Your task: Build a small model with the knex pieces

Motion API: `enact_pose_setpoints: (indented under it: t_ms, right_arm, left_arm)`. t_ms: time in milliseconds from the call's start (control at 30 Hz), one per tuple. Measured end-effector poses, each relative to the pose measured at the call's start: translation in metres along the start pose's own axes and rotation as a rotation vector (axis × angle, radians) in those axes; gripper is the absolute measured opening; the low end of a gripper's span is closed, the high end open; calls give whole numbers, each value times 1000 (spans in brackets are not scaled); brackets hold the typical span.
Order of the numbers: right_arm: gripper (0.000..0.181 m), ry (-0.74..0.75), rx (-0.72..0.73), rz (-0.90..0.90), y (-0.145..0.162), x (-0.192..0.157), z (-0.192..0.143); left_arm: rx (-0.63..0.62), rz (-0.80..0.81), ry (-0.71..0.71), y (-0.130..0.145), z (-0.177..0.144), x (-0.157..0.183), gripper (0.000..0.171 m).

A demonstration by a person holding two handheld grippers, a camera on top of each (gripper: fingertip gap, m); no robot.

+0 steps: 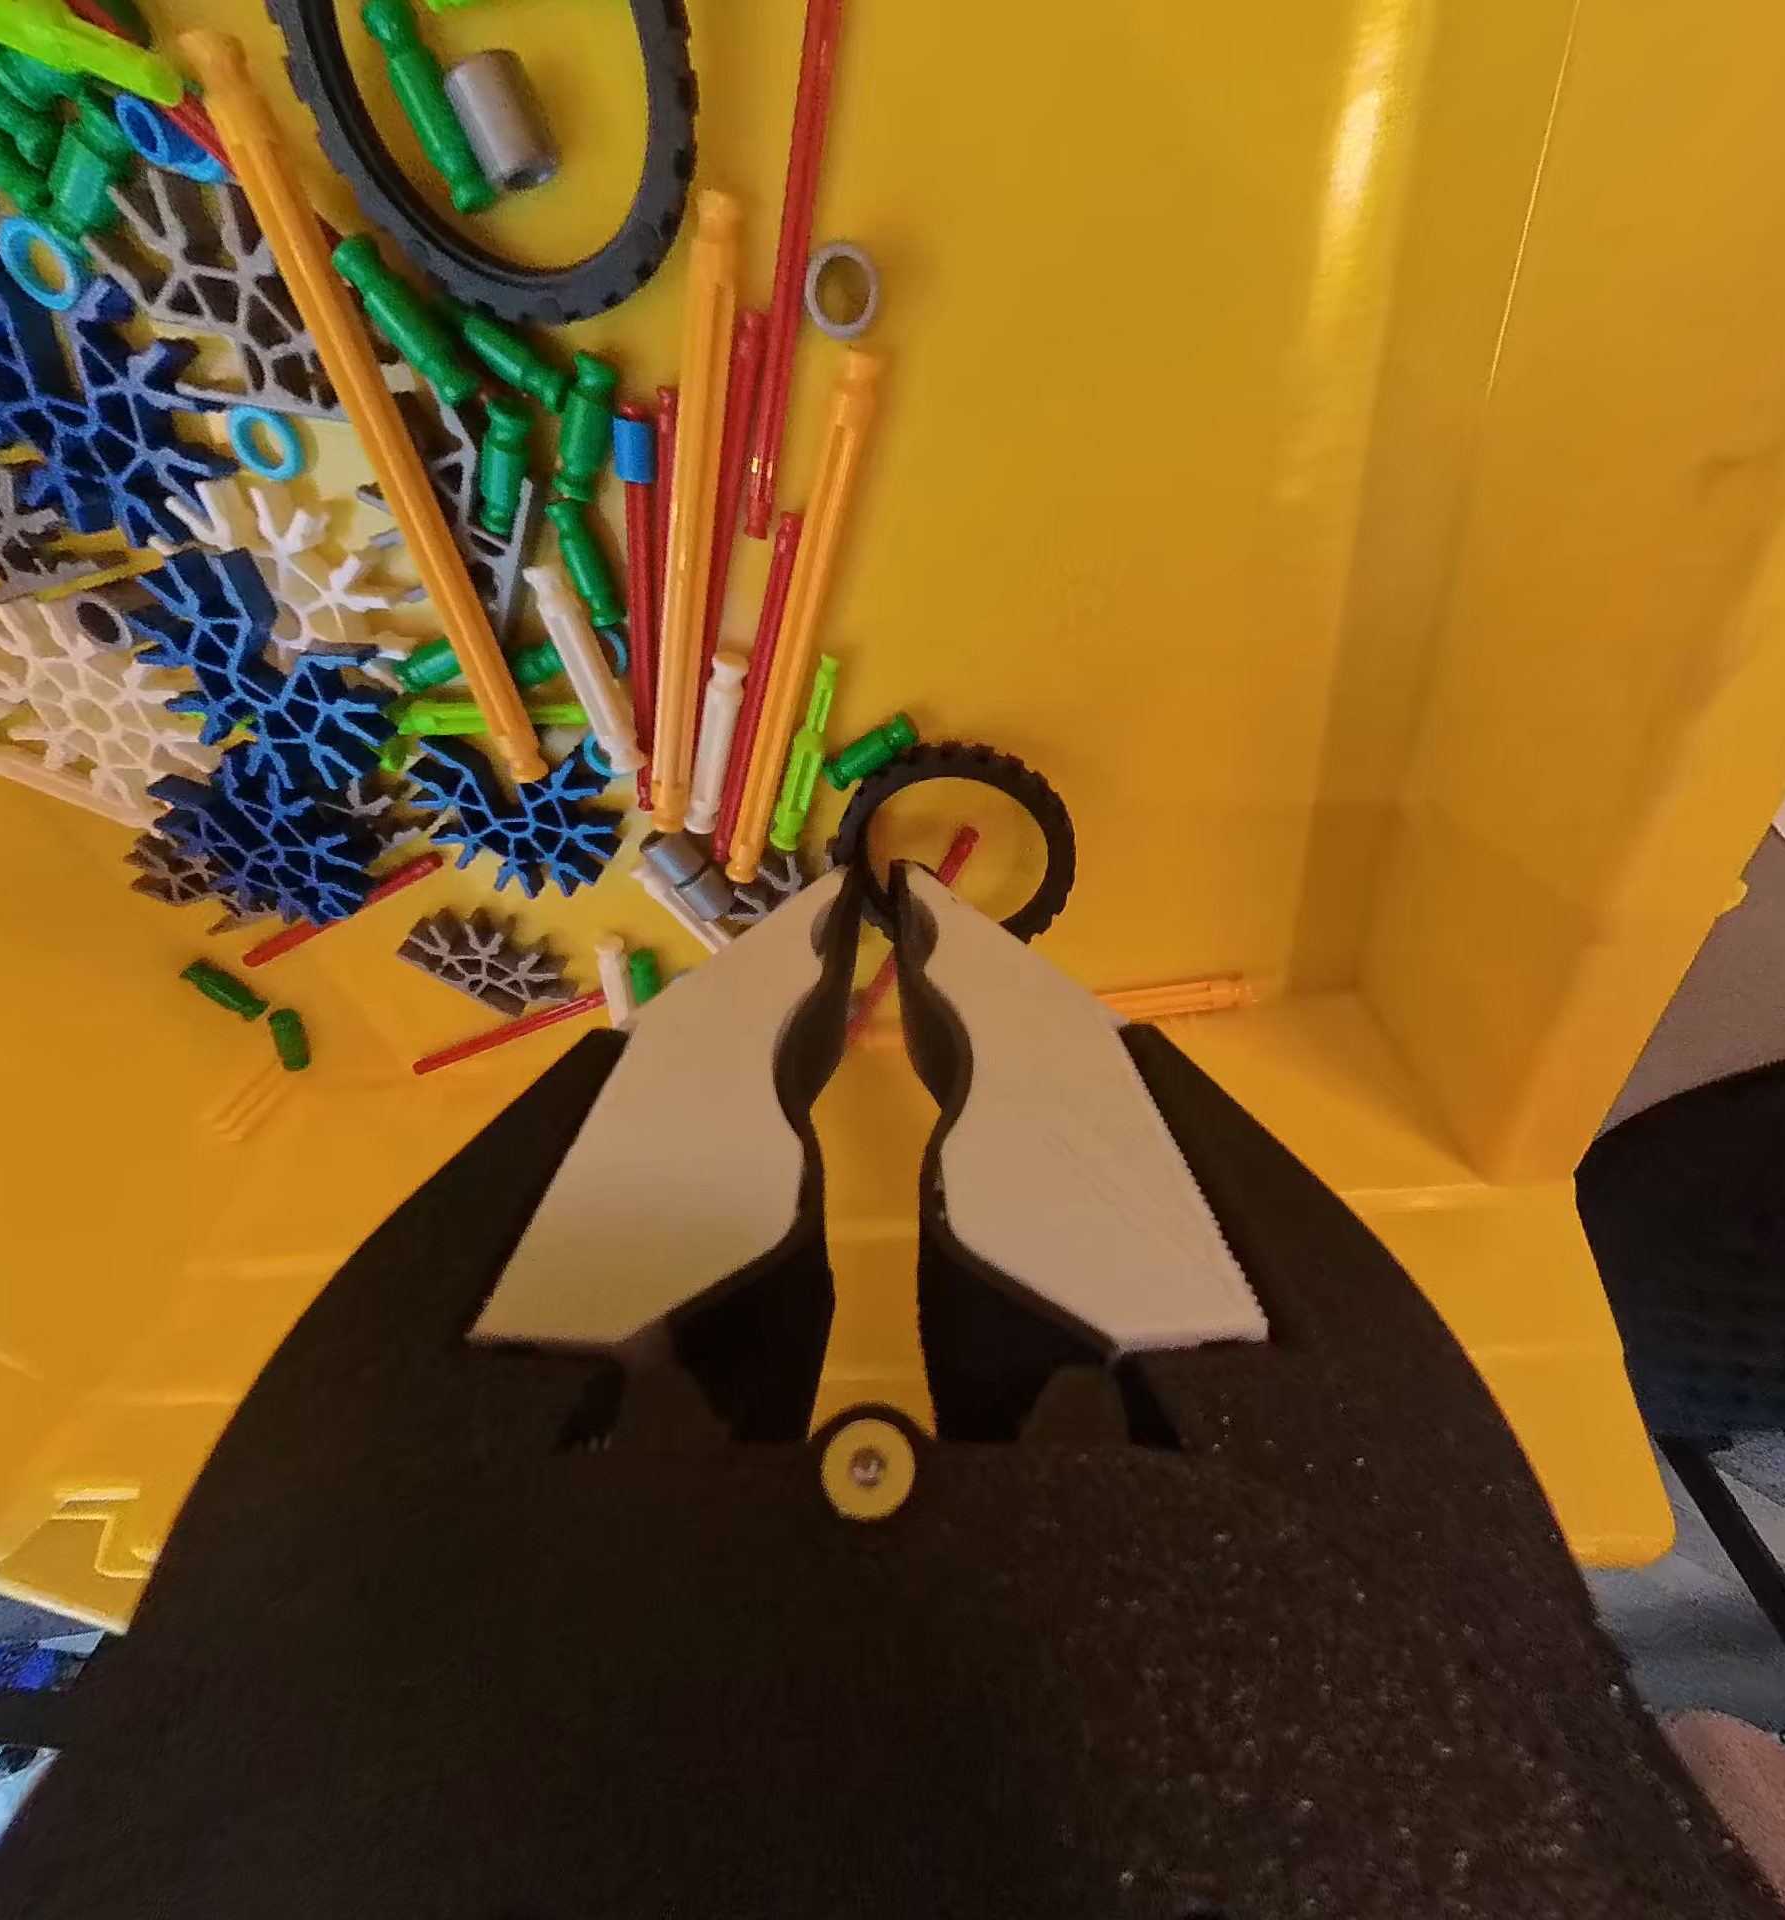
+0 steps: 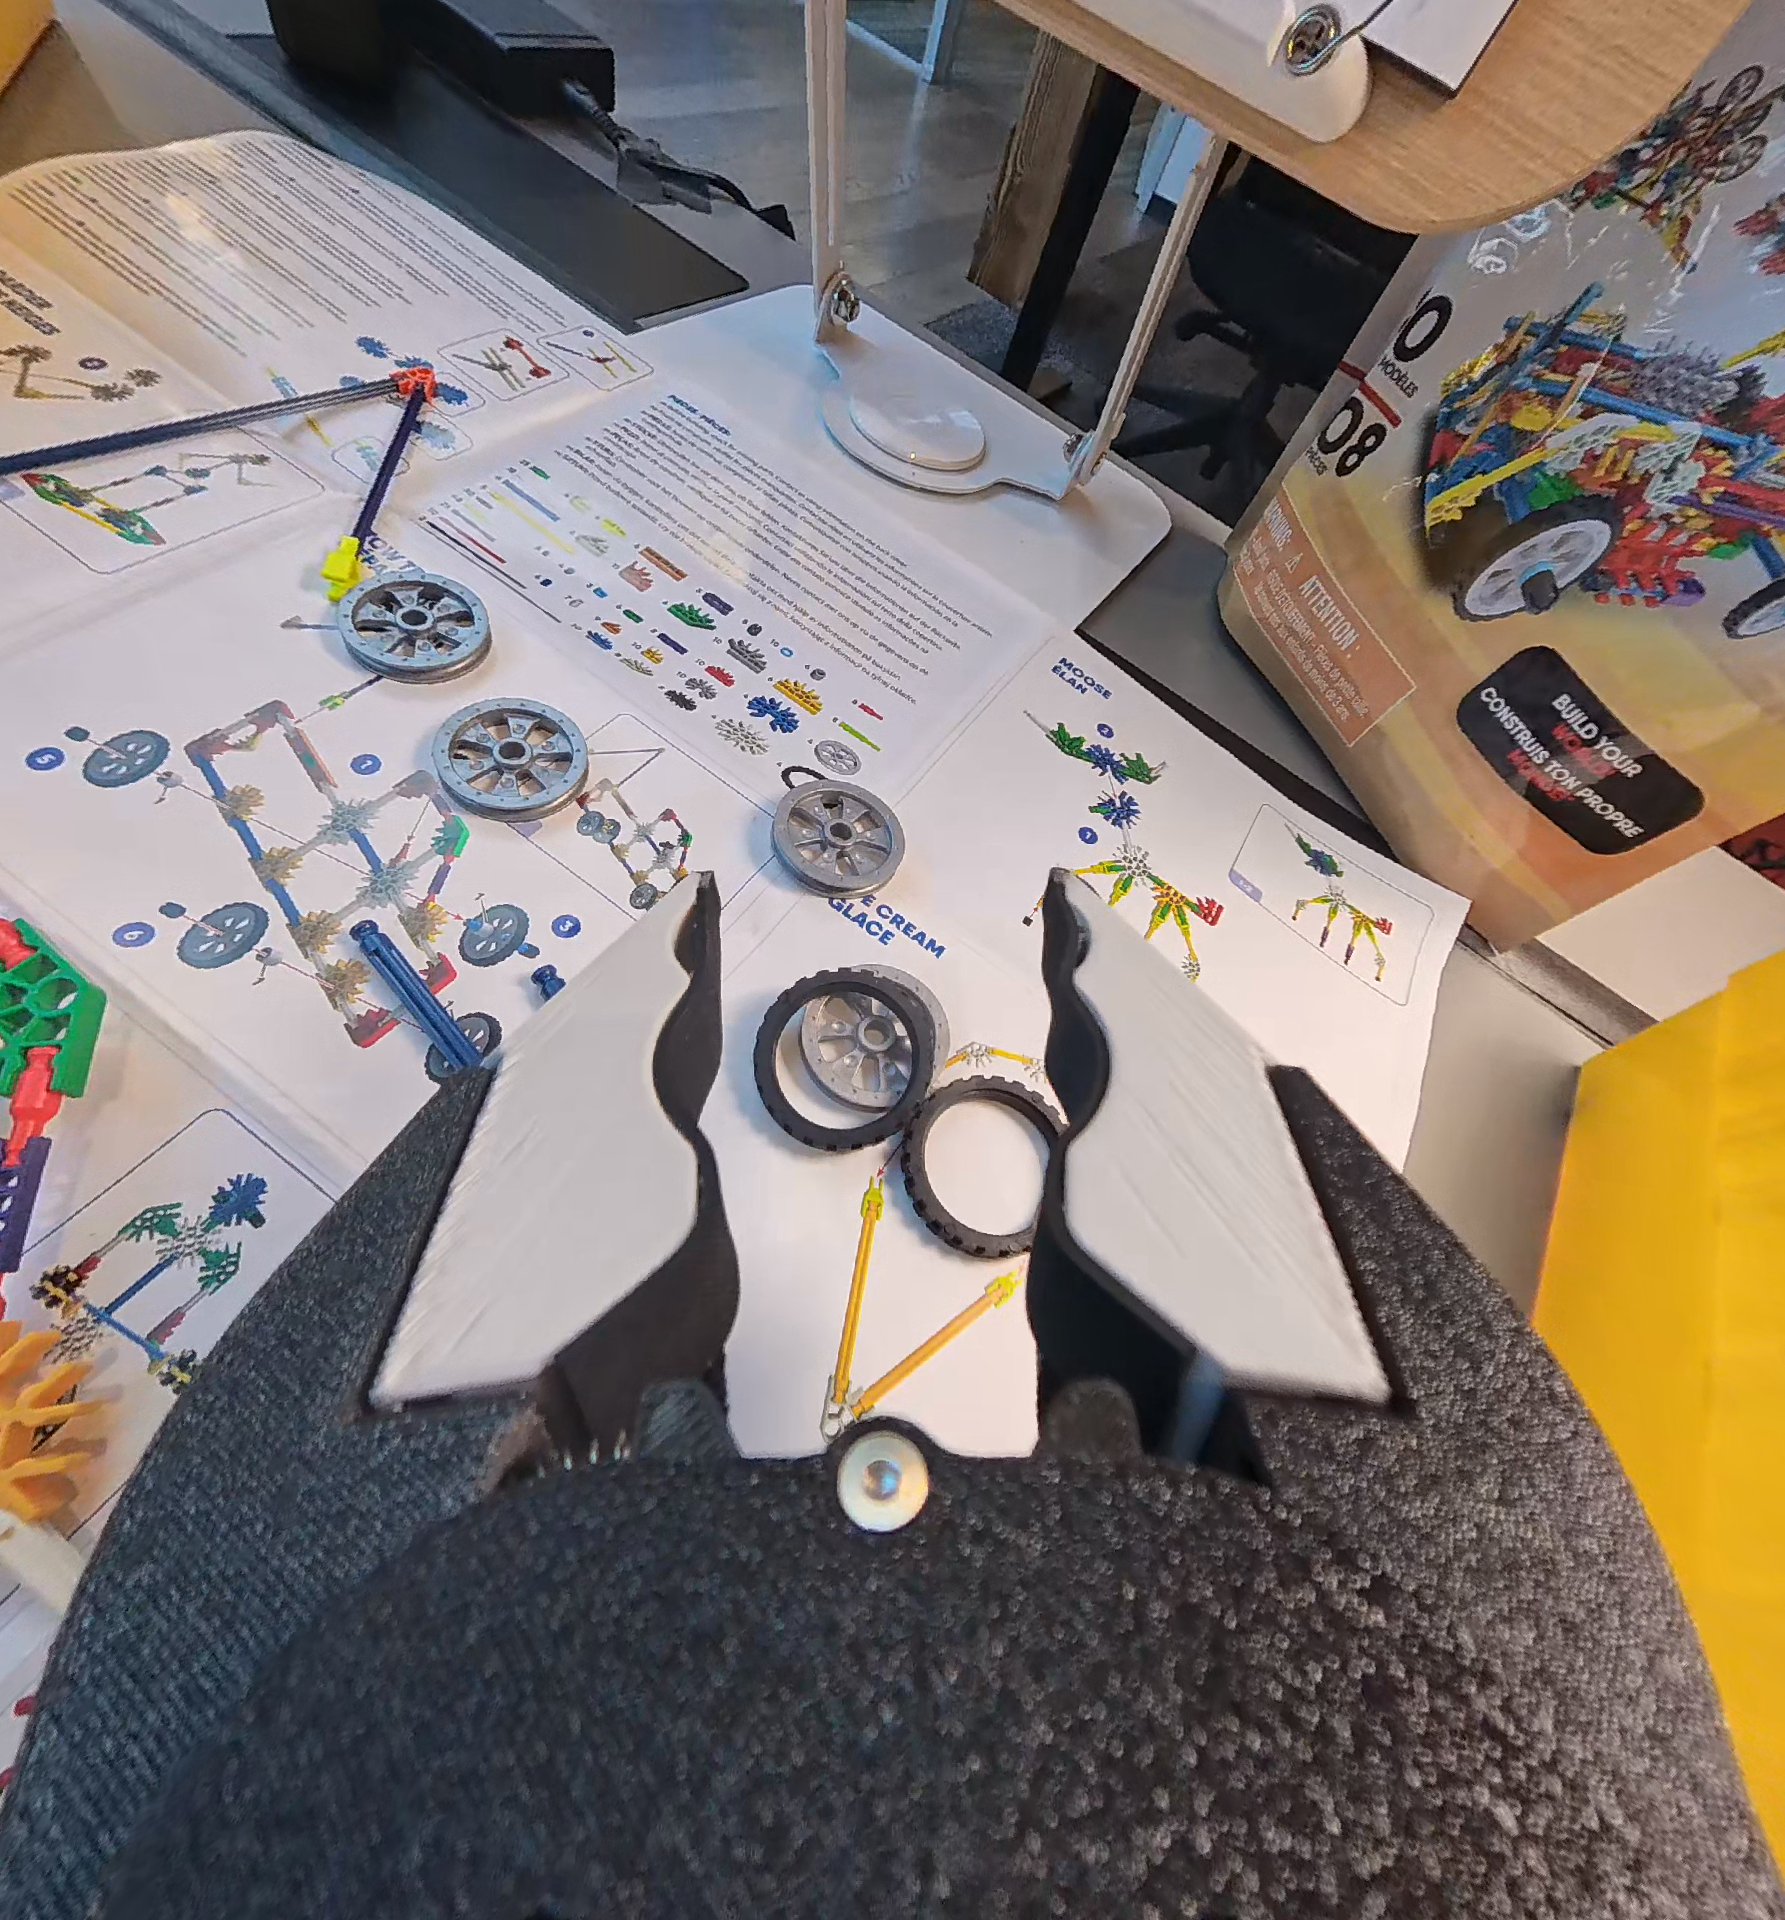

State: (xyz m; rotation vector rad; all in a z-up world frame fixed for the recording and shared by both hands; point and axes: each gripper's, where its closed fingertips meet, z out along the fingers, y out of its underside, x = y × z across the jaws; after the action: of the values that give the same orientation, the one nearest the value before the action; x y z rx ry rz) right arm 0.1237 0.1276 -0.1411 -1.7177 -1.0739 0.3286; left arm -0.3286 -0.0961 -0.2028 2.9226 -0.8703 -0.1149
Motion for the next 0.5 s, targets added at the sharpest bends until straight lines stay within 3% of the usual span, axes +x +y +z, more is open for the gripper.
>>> enact_pose_setpoints:
  t_ms: [500]
  right_arm:
    - [60, -6, -6, -3, 2, -1, 0]
  left_arm:
    - [36, 19, 41, -3, -2, 12, 0]
